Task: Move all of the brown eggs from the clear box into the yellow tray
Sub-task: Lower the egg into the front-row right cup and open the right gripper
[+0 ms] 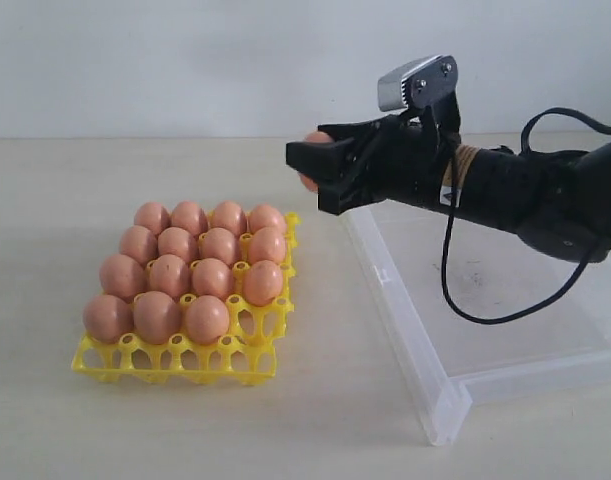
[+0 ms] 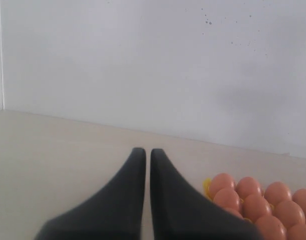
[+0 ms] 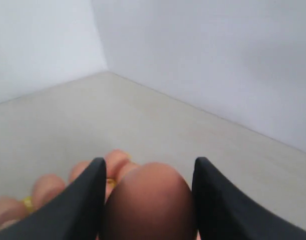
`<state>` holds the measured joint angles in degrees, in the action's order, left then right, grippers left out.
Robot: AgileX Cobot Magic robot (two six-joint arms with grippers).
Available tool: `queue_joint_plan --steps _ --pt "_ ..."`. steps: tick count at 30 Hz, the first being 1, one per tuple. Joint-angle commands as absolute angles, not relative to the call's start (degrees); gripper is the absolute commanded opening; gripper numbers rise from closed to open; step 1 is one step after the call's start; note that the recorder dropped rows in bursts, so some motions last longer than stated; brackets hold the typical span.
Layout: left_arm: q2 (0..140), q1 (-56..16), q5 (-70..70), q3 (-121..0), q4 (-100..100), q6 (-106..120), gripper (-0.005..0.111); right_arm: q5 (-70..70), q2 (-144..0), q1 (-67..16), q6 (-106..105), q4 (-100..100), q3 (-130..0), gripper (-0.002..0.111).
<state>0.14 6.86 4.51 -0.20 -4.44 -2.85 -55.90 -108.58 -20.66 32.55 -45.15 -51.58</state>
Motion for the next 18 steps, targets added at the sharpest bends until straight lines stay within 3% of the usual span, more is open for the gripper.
queue_joint_plan --steps 1,11,18 --pt "0.0 6.77 4.43 0.0 -4.95 -3.36 0.004 -60.03 -108.28 -21.17 37.61 -59.44 -51.34 0.0" --pt "0.0 6.77 4.51 0.0 -4.95 -3.36 0.004 -61.8 -116.22 -30.31 25.61 -64.44 -51.55 0.0" --pt "0.0 6.77 4.34 0.0 -4.95 -3.36 0.004 -61.15 -118.66 -30.39 21.43 -60.47 -51.55 0.0"
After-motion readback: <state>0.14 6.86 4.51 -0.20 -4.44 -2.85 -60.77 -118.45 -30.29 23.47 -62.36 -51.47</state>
